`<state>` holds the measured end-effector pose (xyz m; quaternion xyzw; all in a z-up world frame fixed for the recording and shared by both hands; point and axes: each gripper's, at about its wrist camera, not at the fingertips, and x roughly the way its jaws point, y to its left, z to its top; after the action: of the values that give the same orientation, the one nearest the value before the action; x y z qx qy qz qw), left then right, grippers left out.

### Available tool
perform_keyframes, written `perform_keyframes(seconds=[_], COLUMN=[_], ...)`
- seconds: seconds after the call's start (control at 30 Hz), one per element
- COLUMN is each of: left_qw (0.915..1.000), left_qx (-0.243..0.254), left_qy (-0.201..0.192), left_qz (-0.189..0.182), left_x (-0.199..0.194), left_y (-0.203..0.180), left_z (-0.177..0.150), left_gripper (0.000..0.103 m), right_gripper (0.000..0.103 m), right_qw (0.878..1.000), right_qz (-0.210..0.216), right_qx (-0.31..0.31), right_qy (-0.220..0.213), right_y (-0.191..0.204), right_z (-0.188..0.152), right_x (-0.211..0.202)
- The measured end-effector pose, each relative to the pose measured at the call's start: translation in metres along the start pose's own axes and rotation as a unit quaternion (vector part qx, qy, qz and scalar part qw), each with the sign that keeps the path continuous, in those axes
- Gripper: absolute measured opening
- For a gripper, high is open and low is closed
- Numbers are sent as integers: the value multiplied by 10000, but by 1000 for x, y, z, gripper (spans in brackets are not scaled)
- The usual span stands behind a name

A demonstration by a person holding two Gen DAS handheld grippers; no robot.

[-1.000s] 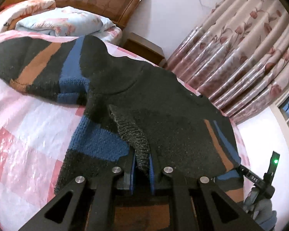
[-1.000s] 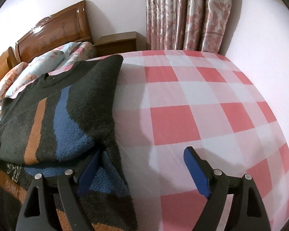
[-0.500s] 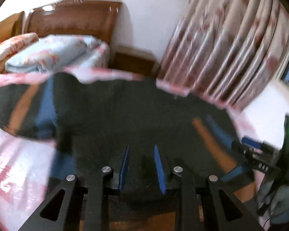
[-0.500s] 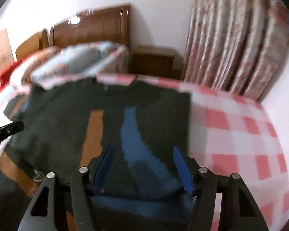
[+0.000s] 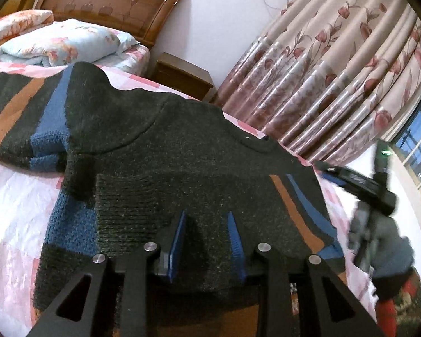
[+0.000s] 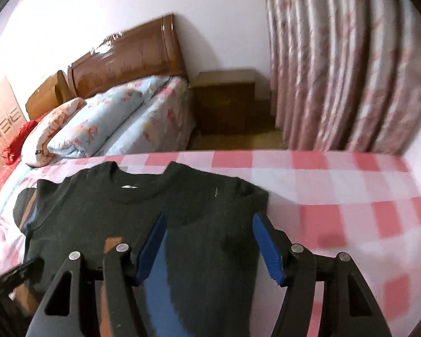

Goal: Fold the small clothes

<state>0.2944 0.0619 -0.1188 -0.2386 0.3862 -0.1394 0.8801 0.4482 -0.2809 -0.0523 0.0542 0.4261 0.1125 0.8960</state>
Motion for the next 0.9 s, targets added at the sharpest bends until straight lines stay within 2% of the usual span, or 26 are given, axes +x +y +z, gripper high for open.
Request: perform_keyframes(seconds=[0.07, 0.17, 0.33, 0.4, 0.47, 0.5, 0.53, 0.57, 0.63, 0.7, 0.8, 0.9], left_qw=[10000, 10000, 9999, 9999, 9998, 9998, 9997, 9996, 9996, 9995, 9994, 9966], left_qx=[-41, -22, -2, 0, -24, -39, -58, -75, -76, -45, -55, -327], left_qy=[-3, -1, -4, -7, -12, -13, -14, -14, -13, -13, 3, -15], left_qz=[-47, -65, -148, -170, -198, -218, -237, -256, -279, -301, -348, -752], left_x=[-1, 0, 0, 0, 0, -1, -1, 0, -1, -1, -4, -23], left_y=[0, -1, -2, -3, -2, -1, -1, 0, 0, -1, 0, 12], left_z=[2, 3, 4, 3, 3, 4, 4, 4, 4, 3, 3, 5], left_gripper=[32, 34, 40, 41, 41, 41, 41, 41, 43, 45, 46, 46], right_gripper=[103, 103, 103, 103, 103, 103, 103, 103, 103, 103, 103, 103], right_qw=[9993, 9991, 9983, 9961, 9969, 9939, 9899, 9880, 9905, 9932, 9912, 9860], right_qz=[58, -121, -444, -592, -522, -857, -1257, -1474, -1336, -1058, -954, -1191], right_qx=[31, -141, -365, -361, 77, 278, 320, 279, 189, -75, -918, -1108], right_qy=[378, 372, 126, 540, 592, 638, 577, 370, -268, -485, -80, 374], right_y=[-7, -4, 8, 4, -7, -10, -6, 3, 27, 58, 102, 103], right_z=[-4, -5, 0, -6, -7, -8, -8, -10, -22, -42, -76, -103], right_x=[22, 25, 16, 36, 36, 30, 20, 5, -33, -52, -36, -19])
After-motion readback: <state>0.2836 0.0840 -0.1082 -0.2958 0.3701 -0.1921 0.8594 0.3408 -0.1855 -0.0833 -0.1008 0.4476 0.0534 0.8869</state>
